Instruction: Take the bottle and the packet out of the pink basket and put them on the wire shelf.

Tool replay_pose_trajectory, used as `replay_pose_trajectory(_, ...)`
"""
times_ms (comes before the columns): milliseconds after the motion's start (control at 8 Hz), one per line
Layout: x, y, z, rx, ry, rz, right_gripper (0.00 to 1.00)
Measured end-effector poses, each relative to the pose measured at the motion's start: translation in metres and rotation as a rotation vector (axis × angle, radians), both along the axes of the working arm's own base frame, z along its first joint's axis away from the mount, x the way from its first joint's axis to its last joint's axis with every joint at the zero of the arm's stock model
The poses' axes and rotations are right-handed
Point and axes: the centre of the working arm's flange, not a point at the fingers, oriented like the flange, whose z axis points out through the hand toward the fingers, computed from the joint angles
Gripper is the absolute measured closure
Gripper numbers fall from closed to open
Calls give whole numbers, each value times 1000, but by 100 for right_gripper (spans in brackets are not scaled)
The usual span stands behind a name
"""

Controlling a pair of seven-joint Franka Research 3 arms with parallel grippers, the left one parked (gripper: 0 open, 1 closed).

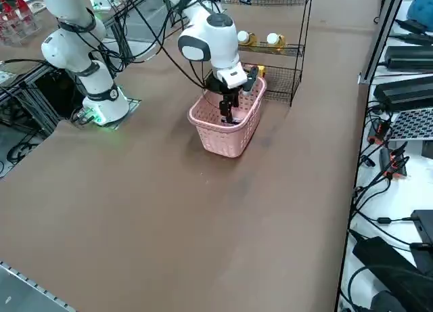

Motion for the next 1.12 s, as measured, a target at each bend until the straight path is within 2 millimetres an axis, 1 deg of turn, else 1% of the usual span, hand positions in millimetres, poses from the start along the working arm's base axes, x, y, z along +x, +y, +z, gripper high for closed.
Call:
replay_pose_trajectory(125, -1, 1, -5, 0, -3, 0, 14)
replay_pose_trajectory(375, -2, 1, -13, 0, -1, 0, 14)
replay_pose_trajectory(875, -2, 1, -21, 0, 0, -1, 14)
replay_pose_trajectory(1125, -2, 1, -28, 1, -2, -3, 14)
